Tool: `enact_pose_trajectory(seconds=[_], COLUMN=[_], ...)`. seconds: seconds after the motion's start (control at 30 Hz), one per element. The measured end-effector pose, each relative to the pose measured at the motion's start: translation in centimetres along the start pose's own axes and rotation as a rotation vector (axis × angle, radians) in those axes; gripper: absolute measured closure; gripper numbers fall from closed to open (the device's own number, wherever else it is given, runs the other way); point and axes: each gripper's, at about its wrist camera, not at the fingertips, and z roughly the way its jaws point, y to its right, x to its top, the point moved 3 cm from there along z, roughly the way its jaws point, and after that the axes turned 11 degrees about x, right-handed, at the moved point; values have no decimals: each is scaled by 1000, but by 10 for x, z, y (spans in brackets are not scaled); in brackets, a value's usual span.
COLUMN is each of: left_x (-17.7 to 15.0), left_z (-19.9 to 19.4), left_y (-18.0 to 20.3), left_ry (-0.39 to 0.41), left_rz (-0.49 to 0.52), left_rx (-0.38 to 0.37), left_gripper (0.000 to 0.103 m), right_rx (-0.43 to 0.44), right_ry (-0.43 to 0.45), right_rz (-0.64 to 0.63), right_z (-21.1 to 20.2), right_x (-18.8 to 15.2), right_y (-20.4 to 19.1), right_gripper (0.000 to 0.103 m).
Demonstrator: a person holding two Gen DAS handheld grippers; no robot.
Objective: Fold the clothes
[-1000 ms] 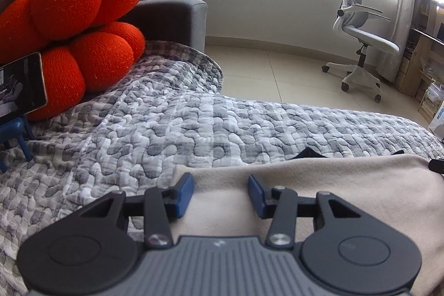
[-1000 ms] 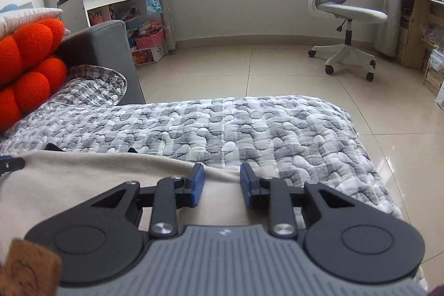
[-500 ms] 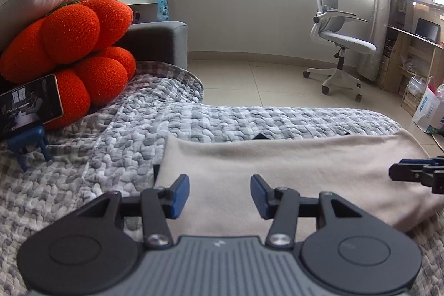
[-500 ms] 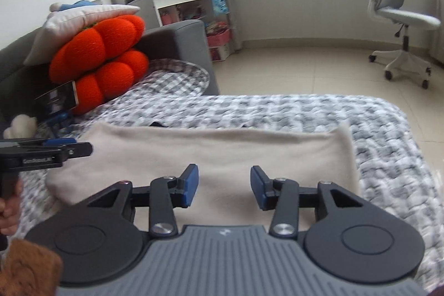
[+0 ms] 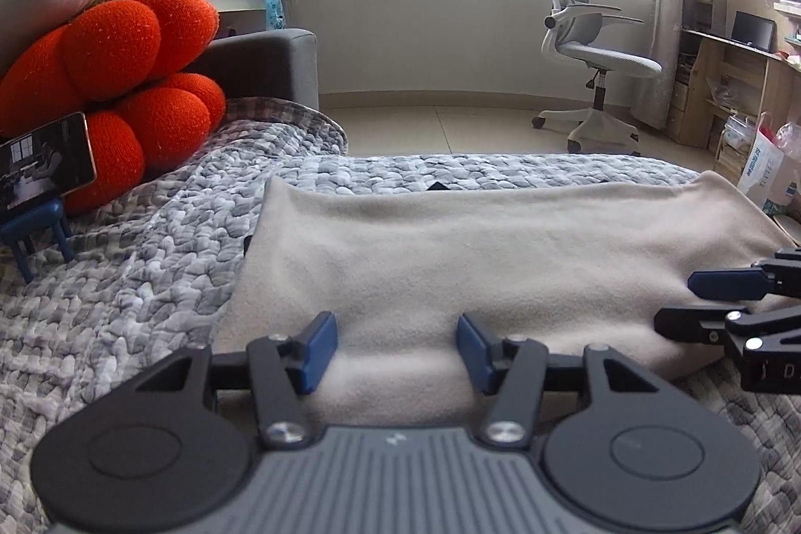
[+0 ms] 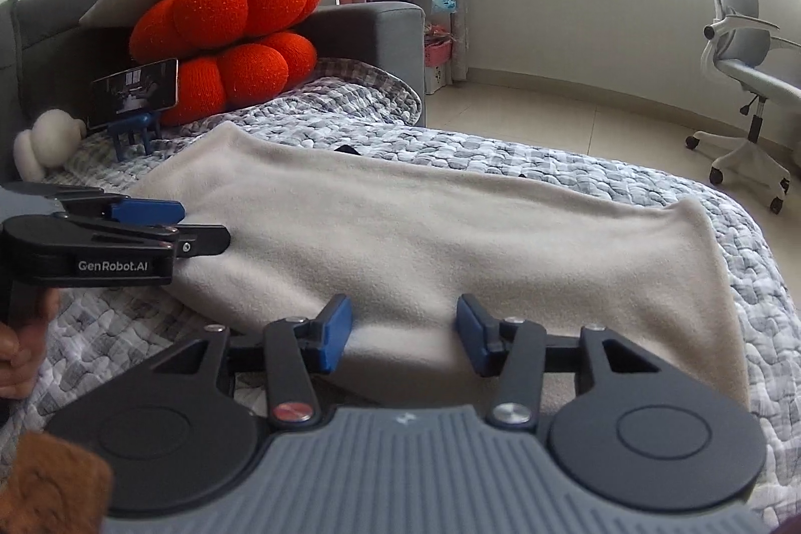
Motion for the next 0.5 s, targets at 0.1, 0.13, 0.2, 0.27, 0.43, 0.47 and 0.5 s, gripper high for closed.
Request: enact_pose_trajectory(seconds=[0.1, 0.13, 0.2, 0.27, 0.43, 0.47, 0.5], left_x=[-2, -1, -2, -3, -9, -9, -9], left_z=[-2, -3, -5, -9, -23, -25, -26], left_y=[0, -1, -6, -10, -18, -20, -21], left_ry=[6, 3, -3, -4, 15, 19, 22], left_rz=[11, 4, -12, -28, -45, -44, -44], left_rx=[8, 6, 1, -6, -16, -13, -8], left_gripper=[48, 48, 48, 48, 48, 48, 48], right_rx=[-18, -19, -12, 4, -27, -38, -48], right_ry=[6, 8, 18, 35, 75, 83, 91], right_rz=[-20, -19, -8, 21, 83, 95, 106], right_z=[-11, -14, -19, -27, -49, -54, -58], right_x=[-6, -9, -15, -20, -27, -28, -30], right_y=[-2, 0, 5, 13, 32, 36, 40], right_gripper=[52, 52, 53, 53, 57, 57, 57])
